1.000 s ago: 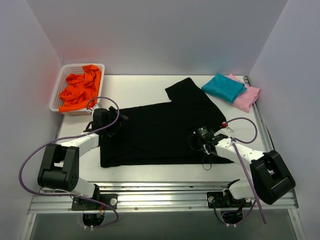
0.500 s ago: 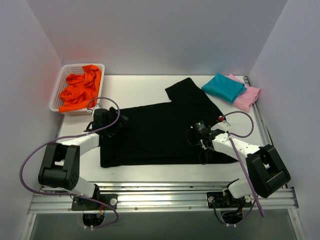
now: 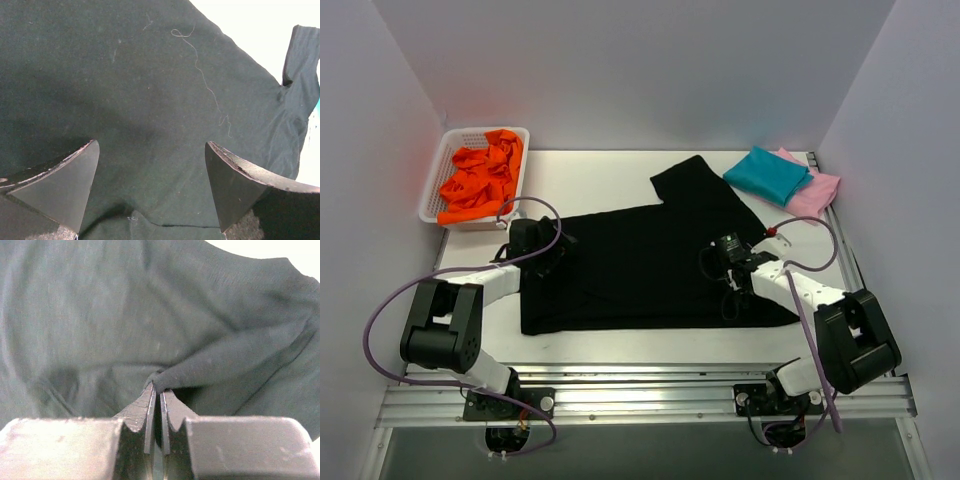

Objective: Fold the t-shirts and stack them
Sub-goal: Fold the tshirt

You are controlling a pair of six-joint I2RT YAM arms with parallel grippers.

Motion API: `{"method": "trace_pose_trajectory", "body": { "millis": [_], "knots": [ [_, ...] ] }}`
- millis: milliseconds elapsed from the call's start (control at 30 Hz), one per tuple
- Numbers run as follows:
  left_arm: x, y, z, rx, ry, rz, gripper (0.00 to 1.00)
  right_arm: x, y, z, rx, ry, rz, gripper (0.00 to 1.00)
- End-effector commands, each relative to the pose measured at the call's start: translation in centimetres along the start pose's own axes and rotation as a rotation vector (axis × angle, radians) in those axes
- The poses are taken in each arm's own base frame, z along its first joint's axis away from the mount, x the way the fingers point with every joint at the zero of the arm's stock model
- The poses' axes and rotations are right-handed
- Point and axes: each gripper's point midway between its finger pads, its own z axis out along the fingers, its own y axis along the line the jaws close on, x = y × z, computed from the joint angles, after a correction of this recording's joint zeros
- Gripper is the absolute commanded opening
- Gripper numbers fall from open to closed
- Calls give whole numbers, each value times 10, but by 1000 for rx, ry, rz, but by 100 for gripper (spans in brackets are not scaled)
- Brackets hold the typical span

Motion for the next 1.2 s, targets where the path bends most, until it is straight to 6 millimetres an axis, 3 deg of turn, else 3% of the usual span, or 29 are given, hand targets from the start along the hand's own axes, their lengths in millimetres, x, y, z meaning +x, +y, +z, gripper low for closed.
{"method": "trace_pose_trajectory", "body": {
  "millis": [0,200,500,700,800,900,933,1000,1167],
  "knots": [
    [-14,-13,4,46,-48,16,95,-35,-5,9,60,-82,32,0],
    [-13,-12,6,43,-41,19,96,-50,5,31,83,-81,40,0],
    [-16,-10,6,27,-52,27,95,-39,25,63,115,-31,6,0],
    [-15,-9,9,22,-46,29,95,-56,30,67,148,-52,54,2],
    [-15,-9,9,22,-48,30,96,-71,25,67,169,-77,96,12],
    [-15,-8,9,21,-47,30,96,-86,23,68,178,-102,126,71],
    [-14,-8,9,22,-46,31,95,-90,23,68,178,-110,127,78],
    [-14,-9,9,26,-46,31,96,-101,30,68,160,-126,142,85],
    [-12,-10,10,35,-39,30,96,-122,53,75,120,-152,168,85]
  ]
}}
